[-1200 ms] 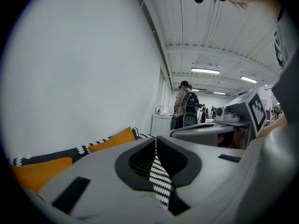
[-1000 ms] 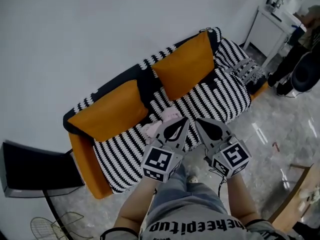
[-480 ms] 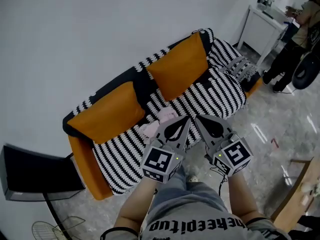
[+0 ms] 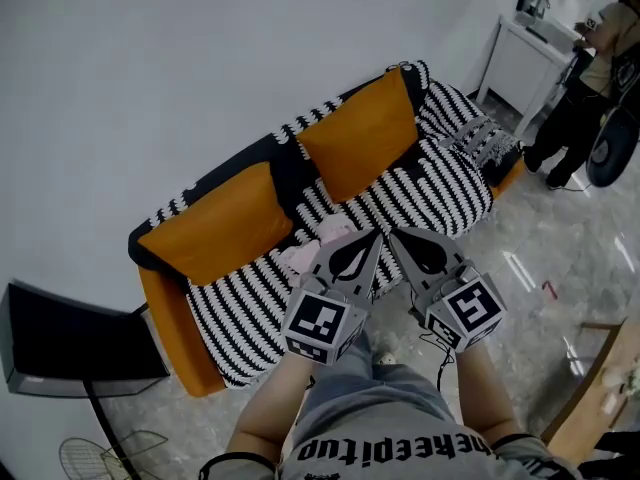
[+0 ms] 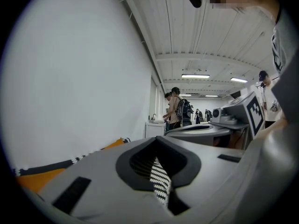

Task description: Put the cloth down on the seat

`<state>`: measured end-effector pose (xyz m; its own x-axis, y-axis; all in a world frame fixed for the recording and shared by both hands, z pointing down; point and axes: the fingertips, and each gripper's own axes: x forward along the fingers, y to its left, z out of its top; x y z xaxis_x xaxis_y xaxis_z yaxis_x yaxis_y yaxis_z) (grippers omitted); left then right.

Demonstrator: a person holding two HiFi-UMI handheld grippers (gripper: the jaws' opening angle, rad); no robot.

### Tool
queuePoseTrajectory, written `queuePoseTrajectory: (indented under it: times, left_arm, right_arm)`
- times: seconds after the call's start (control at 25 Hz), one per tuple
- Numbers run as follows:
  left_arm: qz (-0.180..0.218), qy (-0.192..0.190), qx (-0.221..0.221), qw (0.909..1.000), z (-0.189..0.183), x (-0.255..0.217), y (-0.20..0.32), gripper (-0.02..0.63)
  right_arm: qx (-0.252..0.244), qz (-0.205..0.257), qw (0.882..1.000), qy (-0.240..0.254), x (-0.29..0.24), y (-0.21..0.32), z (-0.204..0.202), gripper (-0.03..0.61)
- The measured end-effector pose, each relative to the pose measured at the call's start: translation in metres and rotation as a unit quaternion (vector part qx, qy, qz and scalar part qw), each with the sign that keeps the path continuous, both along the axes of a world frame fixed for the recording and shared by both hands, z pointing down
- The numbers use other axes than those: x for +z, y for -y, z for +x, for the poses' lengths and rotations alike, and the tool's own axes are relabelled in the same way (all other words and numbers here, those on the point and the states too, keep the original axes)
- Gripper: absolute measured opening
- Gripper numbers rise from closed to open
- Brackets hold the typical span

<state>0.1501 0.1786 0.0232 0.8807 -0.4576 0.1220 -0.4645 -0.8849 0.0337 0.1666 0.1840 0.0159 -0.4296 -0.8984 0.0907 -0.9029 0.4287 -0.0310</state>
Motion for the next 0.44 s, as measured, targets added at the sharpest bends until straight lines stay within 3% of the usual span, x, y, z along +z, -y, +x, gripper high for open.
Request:
queuePoseTrajectory:
  times: [0.44]
  left_arm:
    - [0.003, -0.005, -0.010, 0.9999, -0.0105, -0.0026, -0.0057, 0.017]
  right_arm:
    - [-0.005, 0.009, 1.000, 0.000, -0.0050, -0.0063, -0.0083, -0.006]
